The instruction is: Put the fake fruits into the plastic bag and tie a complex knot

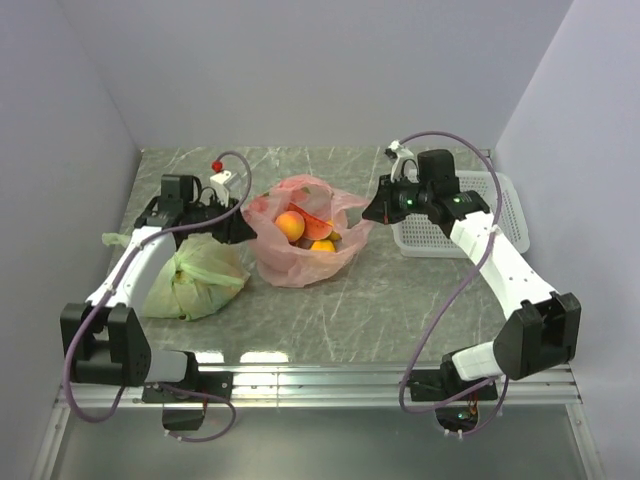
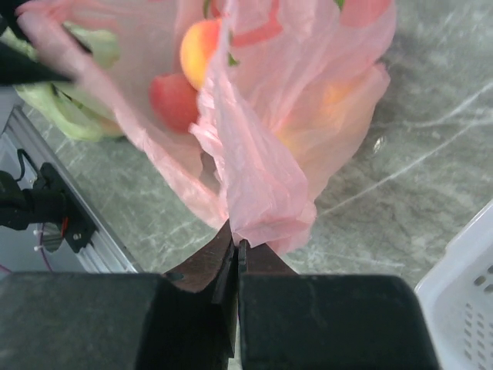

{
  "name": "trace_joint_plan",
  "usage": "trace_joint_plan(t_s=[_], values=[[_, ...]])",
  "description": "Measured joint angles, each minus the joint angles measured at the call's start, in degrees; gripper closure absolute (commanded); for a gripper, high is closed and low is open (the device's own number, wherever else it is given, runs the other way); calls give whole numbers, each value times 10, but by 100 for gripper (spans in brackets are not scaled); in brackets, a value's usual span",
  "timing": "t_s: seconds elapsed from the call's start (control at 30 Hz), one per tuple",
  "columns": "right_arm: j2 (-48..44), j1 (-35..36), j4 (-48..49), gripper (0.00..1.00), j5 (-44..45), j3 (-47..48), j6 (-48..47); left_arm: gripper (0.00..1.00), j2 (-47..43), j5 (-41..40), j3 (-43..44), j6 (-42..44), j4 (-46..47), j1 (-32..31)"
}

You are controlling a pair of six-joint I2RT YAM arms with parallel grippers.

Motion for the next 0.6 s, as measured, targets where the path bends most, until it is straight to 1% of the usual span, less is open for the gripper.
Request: trace_joint_plan(t_s=[0.03,0.07,0.17,0.23,0.3,0.37,0.4,0.47,0.5,0.53,0.57,0.6], values=[[-5,0,4,100,0,1,-1,91,10,1,9,-6,0,0],[-10,0,7,100,0,3,-2,99,17,2,20,-15,4,0],[-12,-1,8,100,0,26,-4,100,13,7,61,-11,8,0],[-17,-5,9,100,-3,44,-7,100,-6,16,93,9,6,0],[-32,-9,10,100,-6,48,-15,100,-34,25,120,46,-15,-2],[-61,-11,8,100,-14,37,-28,100,-73,35,139,113,-58,-11],[-80,-11,12,100,-17,21,-38,100,-98,37,138,160,-85,-20],[-118,-6,13,100,-23,-27,-56,100,-136,36,118,236,-134,-36],[-133,0,12,100,-26,-54,-64,99,-159,33,88,281,-151,-47],[-140,5,9,100,-28,-73,-71,98,-177,27,56,317,-175,-55],[-143,13,8,100,-29,-94,-78,83,-188,18,28,346,-193,-61],[-142,23,7,100,-29,-114,-86,72,-195,5,-10,379,-209,-65]])
